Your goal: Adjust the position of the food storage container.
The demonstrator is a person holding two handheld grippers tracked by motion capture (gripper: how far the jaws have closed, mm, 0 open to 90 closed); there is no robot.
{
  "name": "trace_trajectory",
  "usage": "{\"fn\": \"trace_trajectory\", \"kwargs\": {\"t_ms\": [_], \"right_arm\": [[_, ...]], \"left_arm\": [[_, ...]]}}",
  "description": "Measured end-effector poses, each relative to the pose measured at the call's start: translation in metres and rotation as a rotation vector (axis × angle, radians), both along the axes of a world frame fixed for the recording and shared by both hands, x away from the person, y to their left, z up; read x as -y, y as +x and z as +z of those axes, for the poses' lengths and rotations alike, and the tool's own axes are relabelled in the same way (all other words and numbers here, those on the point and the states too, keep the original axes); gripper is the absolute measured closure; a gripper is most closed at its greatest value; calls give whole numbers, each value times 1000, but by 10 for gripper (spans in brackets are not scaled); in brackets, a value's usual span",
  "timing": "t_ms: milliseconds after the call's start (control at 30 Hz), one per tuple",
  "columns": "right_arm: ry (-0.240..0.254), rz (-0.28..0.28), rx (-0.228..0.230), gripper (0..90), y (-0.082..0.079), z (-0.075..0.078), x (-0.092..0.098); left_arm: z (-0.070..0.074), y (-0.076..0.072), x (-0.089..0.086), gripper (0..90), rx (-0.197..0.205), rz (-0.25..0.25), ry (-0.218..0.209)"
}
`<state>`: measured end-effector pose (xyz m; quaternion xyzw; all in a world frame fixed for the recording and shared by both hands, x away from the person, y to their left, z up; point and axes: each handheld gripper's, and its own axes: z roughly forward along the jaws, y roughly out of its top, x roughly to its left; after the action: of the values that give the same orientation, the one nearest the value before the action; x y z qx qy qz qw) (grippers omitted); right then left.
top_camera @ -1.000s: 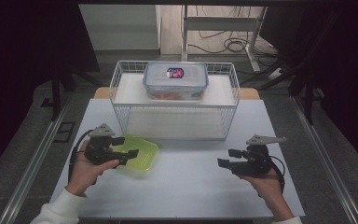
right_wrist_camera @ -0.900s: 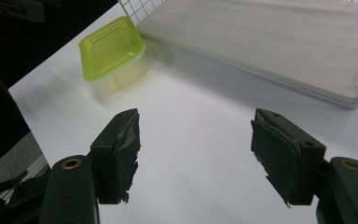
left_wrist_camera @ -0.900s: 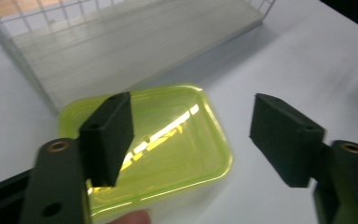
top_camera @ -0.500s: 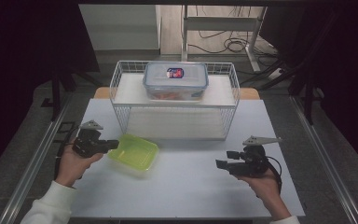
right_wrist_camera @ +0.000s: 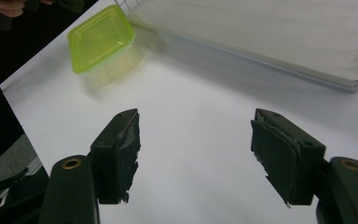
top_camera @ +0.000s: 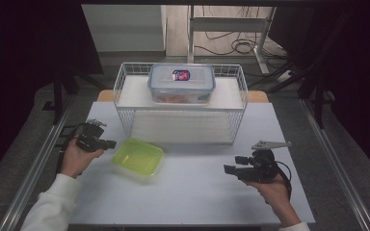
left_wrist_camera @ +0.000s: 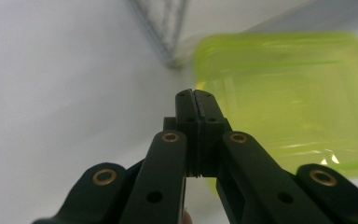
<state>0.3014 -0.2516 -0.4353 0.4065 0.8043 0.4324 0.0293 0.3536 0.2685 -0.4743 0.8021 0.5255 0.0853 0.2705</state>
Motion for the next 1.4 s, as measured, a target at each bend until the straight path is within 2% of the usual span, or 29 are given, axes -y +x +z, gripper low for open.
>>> {"fn": "trace_trajectory", "kwargs": {"t_ms": [100, 200, 300, 367, 533, 700, 900, 1000, 1167, 1233, 1400], "right_arm": [[-5, 0, -7, 325, 1, -2, 0], [-6, 0, -10, 325, 1, -3, 0], [-8, -1, -8, 325, 1, -3, 0], [-6, -2, -9, 325, 1, -3, 0], [-12, 1, -8, 325, 1, -4, -1], [-9, 3, -11, 324, 1, -4, -1], [-12, 14, -9, 324, 0, -3, -4], [-12, 13, -11, 325, 0, -3, -4], [-14, 11, -13, 324, 0, -4, -4], [-14, 13, -10, 324, 0, -3, -4], [-18, 17, -16, 325, 0, -4, -6]], "left_arm": [[-7, 6, 1, 900, -19, -1, 31], [-11, 8, 3, 900, -26, -13, 36], [-13, 10, 7, 900, -34, -52, 16], [-15, 11, 9, 900, -36, -43, 20], [-18, 10, 13, 900, -45, -70, 25], [-14, 6, 24, 900, -38, -119, -5], [-14, -4, 41, 900, -41, -179, -13], [-14, -10, 49, 900, -40, -201, -21], [-16, -18, 60, 900, -50, -229, -60], [-17, -21, 66, 900, -47, -240, -55], [-17, -26, 78, 900, -52, -273, -80]]}}
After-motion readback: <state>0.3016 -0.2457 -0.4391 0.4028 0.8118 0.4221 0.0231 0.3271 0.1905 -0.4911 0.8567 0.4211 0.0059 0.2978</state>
